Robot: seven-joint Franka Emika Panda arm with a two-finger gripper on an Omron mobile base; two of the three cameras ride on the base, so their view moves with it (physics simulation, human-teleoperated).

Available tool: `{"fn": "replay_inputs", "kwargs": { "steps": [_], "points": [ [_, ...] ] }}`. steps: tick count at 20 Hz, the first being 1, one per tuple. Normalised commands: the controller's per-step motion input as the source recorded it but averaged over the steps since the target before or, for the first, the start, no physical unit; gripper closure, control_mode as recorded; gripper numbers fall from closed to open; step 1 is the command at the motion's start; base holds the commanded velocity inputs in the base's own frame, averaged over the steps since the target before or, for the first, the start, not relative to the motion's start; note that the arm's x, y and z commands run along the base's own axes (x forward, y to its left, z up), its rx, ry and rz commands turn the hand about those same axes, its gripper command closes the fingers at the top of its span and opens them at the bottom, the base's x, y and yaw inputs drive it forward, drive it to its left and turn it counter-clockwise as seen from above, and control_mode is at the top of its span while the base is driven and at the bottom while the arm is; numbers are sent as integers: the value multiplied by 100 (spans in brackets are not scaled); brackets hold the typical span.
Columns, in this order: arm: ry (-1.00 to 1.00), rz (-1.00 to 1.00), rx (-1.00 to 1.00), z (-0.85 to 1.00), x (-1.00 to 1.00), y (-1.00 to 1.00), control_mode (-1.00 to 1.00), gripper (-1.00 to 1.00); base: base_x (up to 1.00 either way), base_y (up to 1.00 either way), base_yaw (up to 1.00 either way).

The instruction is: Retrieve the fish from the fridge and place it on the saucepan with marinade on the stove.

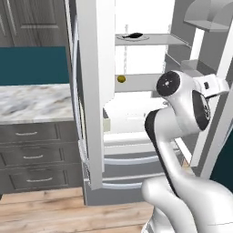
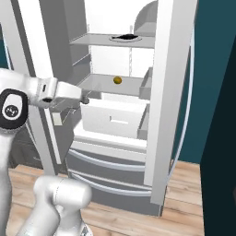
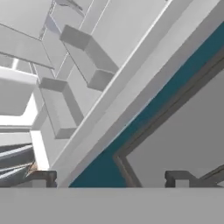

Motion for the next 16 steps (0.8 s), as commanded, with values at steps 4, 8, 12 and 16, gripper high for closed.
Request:
{"fn": "replay_inputs", "kwargs": {
  "steps": [4, 8, 12, 16],
  "points": [
    [-42, 38, 48, -9, -50, 8, -100, -100, 0, 0, 0],
    [-25, 40, 42, -2, -44, 0, -100, -100, 0, 0, 0],
    [-3, 33, 24, 0, -43, 2, -100, -100, 0, 0, 0],
    [0, 21, 11, 0, -35, 31, -100, -100, 0, 0, 0]
  ]
}}
